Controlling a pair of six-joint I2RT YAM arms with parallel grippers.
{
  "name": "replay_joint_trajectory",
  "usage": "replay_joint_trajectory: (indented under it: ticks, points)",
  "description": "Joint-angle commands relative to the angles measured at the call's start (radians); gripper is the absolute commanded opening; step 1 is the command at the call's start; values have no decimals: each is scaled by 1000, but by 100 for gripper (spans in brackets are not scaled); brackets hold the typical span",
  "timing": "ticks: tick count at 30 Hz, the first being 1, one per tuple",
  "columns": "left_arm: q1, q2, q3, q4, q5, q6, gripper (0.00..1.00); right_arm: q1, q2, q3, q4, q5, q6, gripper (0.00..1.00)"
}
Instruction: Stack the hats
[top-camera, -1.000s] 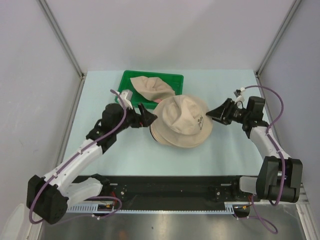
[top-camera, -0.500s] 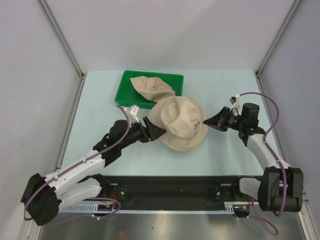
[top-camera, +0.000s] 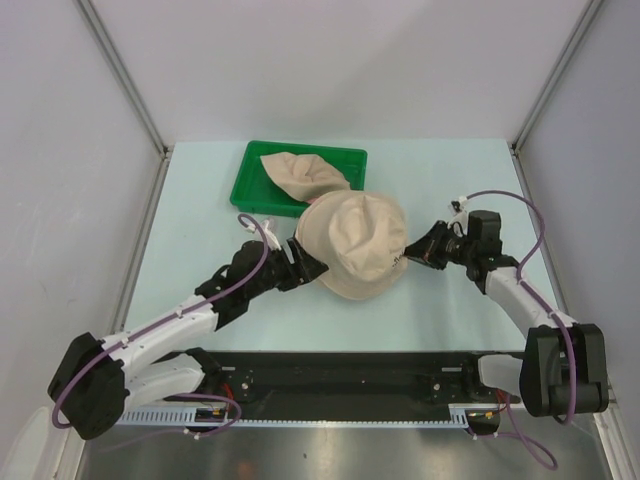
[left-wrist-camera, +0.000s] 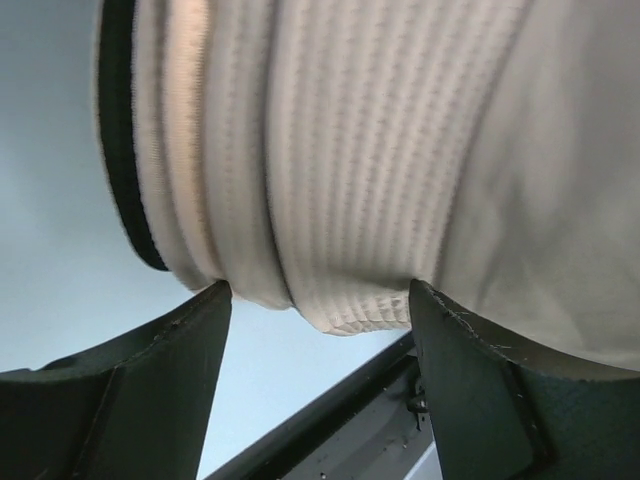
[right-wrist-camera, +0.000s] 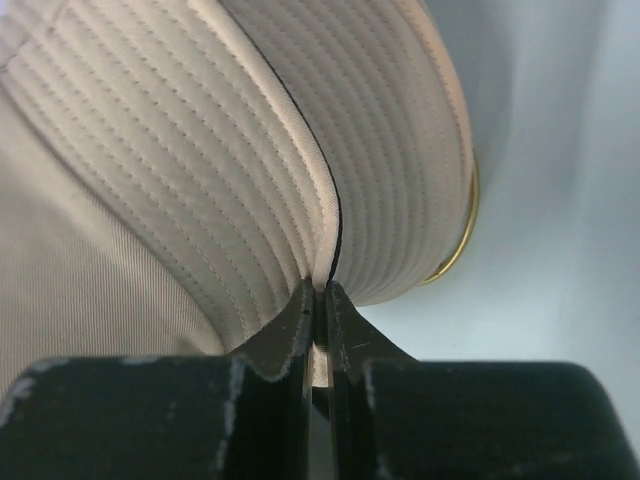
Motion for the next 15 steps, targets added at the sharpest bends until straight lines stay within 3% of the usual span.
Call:
replay_joint_trajectory:
  ticks: [1,10,13,14,15]
  points:
    - [-6,25,49,-51,-66,2,77,40,64,-9,-25,101,17,4]
    - [0,53,82,-93,-167,35,76,64,124,15,-27,156,13,15]
    - [2,33,118,-165,-234,64,76,57,104,35,-57,162,-10,29]
    - [3,4,133,-198,-251,71,76,46,96,40,-83,159,-18,45]
    - [13,-17,138,-214,-264,90,76,21,72,48,-98,153,-26,51]
